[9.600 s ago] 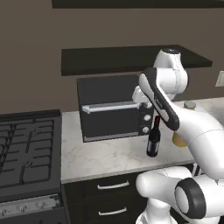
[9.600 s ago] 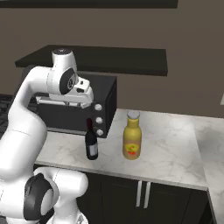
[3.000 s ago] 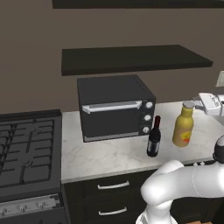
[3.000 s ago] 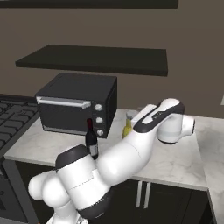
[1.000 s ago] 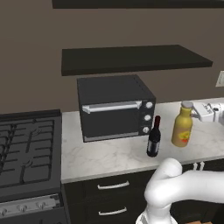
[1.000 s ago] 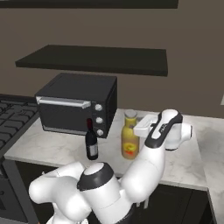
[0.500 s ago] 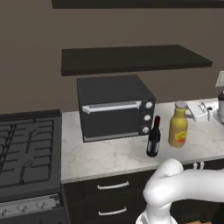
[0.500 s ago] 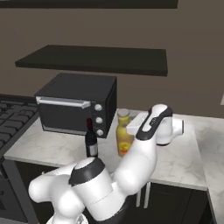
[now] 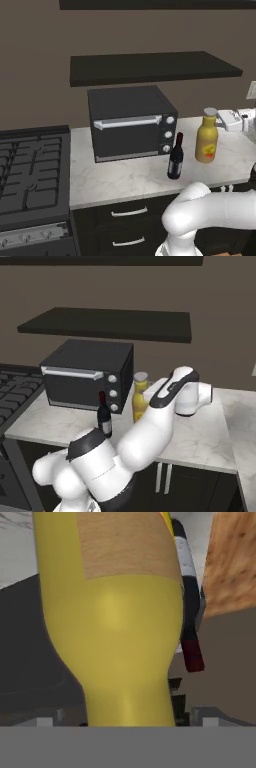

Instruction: There is a wine glass and glass cup on the dining counter. Place the wine bottle next to the wine glass and the juice bottle next to the glass cup.

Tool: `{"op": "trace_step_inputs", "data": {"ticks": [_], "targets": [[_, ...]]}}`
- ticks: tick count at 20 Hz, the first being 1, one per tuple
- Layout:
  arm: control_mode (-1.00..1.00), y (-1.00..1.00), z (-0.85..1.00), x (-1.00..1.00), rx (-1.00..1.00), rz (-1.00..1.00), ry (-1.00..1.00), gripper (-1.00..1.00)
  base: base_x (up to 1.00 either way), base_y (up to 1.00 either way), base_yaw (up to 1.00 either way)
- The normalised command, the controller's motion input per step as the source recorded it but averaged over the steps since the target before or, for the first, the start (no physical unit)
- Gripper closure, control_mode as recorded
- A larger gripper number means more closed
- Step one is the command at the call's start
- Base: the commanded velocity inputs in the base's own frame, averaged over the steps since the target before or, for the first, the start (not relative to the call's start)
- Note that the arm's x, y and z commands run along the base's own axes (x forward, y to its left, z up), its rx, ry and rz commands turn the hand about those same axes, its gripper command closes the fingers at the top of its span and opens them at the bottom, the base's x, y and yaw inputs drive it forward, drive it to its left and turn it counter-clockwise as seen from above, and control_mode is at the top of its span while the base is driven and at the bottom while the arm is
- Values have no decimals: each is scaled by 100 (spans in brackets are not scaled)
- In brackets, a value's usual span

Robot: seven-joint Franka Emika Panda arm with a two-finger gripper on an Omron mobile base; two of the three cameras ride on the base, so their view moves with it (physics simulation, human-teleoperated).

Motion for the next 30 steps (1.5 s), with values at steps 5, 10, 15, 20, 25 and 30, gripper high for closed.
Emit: {"op": "trace_step_inputs", "data": {"ticks": [5,10,15,20,25,30], "targets": [[-100,0,100,-59,-4,-16,0,100,0,0,0],[-100,8,79,-97,-11,-19,0,100,0,0,0],[-100,55,68,-81,-17,-22,-4,100,0,0,0],[-100,72,49,-57,-8,-22,-5,100,0,0,0],[-100,51,41,-51,0,-23,-8,100,0,0,0],[-100,25,44,-22,0,-23,-6,100,0,0,0]]}}
